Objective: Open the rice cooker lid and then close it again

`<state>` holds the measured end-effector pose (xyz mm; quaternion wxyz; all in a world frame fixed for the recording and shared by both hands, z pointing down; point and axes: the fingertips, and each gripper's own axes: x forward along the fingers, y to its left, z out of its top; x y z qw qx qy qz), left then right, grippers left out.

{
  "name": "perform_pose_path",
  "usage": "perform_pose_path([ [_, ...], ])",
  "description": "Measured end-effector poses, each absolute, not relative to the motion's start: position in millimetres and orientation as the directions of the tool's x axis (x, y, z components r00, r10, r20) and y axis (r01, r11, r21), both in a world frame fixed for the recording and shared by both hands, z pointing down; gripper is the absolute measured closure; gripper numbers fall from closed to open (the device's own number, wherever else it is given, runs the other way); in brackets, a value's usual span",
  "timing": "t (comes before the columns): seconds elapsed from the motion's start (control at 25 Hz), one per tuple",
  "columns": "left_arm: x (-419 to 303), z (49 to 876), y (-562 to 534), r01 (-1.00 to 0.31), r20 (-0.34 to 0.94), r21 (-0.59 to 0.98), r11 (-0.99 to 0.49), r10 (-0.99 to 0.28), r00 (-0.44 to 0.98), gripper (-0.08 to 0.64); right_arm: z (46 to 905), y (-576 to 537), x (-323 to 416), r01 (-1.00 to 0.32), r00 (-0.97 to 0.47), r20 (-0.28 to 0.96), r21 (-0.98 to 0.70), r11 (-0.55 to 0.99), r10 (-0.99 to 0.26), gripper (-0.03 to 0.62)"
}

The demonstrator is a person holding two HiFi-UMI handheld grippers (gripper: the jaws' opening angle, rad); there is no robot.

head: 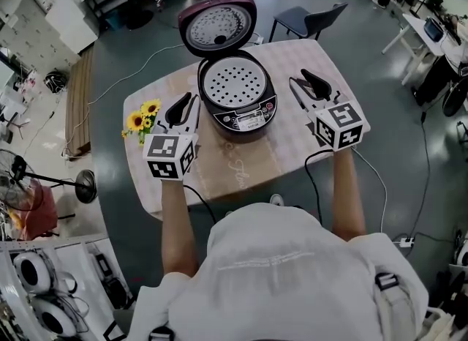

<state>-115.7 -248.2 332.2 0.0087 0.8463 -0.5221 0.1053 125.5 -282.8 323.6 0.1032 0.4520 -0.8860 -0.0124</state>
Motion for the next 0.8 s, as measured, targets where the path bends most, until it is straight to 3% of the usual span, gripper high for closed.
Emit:
perform_pose_path([
  [0.8, -158.4, 353.6, -228.3, -0.853, 0.24, -0.113, -0.51, -0.847, 0.474, 0.488, 321.2, -269.6, 73.4, -0.764, -0.54, 0.258, 0.249, 0.595, -0.801, 0.431],
])
